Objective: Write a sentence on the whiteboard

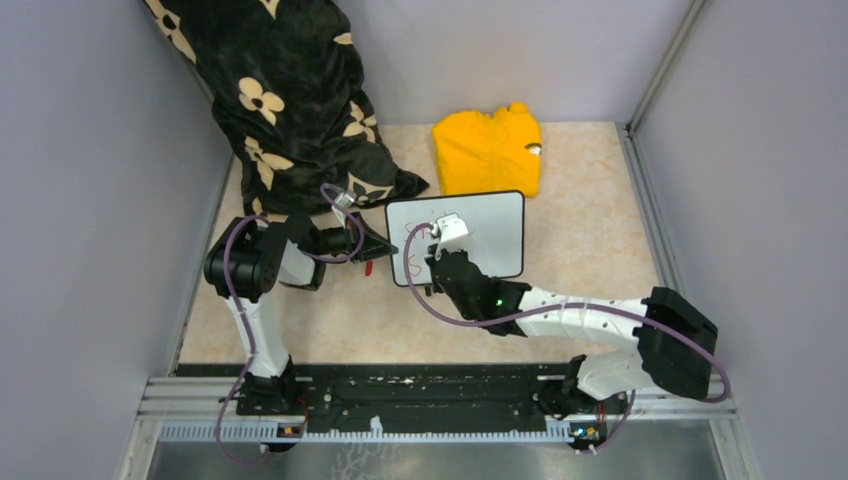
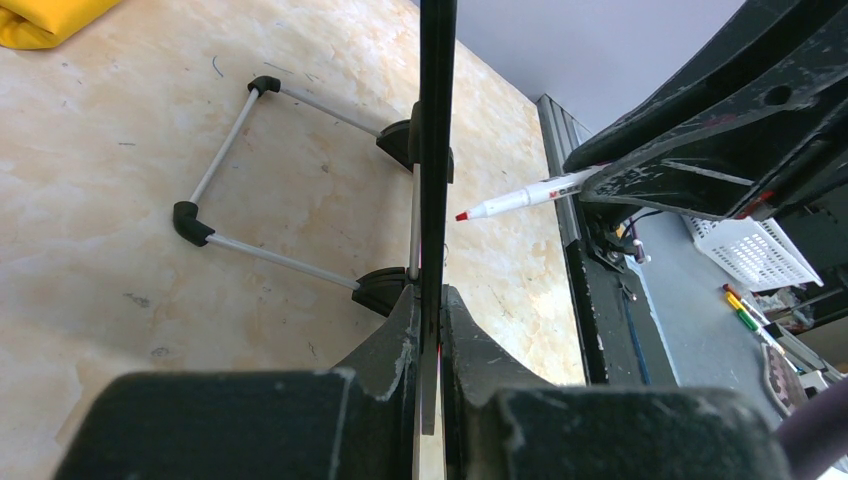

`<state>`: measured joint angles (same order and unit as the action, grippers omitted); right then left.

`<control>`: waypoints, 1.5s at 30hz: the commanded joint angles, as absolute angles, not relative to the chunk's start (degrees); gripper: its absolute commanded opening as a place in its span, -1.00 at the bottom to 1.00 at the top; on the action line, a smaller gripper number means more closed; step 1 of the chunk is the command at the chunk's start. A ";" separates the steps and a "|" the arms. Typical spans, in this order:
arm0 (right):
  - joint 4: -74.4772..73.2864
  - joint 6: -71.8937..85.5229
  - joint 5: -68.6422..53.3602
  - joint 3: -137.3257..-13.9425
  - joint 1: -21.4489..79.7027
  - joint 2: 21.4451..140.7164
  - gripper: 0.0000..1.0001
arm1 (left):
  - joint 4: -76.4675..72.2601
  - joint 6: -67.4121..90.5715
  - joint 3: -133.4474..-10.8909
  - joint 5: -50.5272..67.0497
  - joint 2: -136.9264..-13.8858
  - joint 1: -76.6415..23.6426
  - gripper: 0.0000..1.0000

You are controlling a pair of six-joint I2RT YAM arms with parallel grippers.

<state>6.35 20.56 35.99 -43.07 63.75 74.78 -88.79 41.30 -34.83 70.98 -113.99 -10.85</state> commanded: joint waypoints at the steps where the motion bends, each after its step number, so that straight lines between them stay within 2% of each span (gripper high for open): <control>1: 7.56 21.86 35.96 -42.01 62.70 75.35 -1.00 | -93.21 40.40 -35.68 72.33 -113.82 -11.25 -1.00; 26: 4.86 25.59 35.56 -36.88 62.31 73.63 -1.00 | -92.96 40.37 -35.64 72.33 -113.82 -11.25 -1.00; 36: 7.87 24.15 31.52 -37.99 62.33 69.39 -1.00 | -92.90 40.38 -35.72 72.33 -113.82 -11.34 -1.00; 45: 9.16 22.31 31.30 -41.66 62.31 72.93 -1.00 | -92.82 40.30 -35.72 72.36 -113.73 -11.34 -1.00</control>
<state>5.21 23.55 31.81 -37.43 62.81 71.37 -88.77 40.91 -34.92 70.98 -113.99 -10.85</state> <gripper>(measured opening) 0.114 0.115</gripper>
